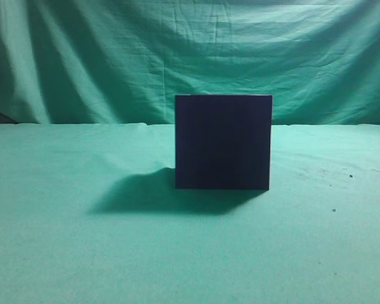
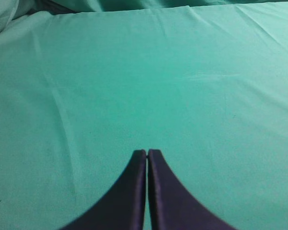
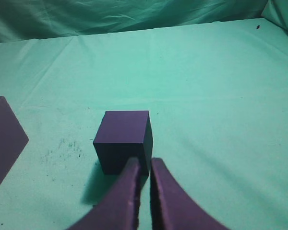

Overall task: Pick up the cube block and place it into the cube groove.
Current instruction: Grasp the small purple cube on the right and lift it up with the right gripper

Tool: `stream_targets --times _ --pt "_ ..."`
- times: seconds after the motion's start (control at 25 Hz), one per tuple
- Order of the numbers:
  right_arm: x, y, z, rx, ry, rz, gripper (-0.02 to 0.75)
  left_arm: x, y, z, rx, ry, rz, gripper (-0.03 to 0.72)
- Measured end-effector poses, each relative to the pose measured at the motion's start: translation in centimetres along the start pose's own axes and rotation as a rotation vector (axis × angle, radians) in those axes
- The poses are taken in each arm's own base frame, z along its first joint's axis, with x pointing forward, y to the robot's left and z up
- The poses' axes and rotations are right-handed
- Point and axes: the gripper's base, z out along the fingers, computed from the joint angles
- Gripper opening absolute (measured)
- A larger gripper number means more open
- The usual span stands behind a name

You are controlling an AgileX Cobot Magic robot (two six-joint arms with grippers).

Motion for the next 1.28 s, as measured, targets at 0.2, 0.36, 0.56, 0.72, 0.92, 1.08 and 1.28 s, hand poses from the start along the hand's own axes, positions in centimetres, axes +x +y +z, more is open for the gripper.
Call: stream_targets --times 0.2,0.36,0.56,0.72,0.92,1.08,1.28 --pt "0.0 0.0 0.0 0.0 0.0 0.0 0.05 0.0 0.0 0.0 0.0 0.0 0.0 0.0" --pt "0.0 0.0 0.0 0.0 0.0 0.0 0.05 0.0 0.0 0.0 0.0 0.0 0.0 0.0" --pt "0.0 0.0 0.0 0.0 0.0 0.0 0.05 0.0 0.0 0.0 0.0 0.0 0.0 0.0" --pt "0.0 0.0 0.0 0.0 0.0 0.0 0.05 0.0 0.0 0.0 0.0 0.0 0.0 0.0" --pt "-0.5 0.1 0.0 -0.007 -0.057 0.039 0.05 0.0 0.0 0.0 0.0 0.0 0.0 0.0" --pt "-2.5 -0.1 -0.3 -0.009 -0.276 0.166 0.05 0.0 0.0 0.0 0.0 0.0 0.0 0.0" --pt "-4.4 0.0 -1.2 -0.012 -0.375 0.177 0.05 0.0 0.0 0.0 0.0 0.0 0.0 0.0"
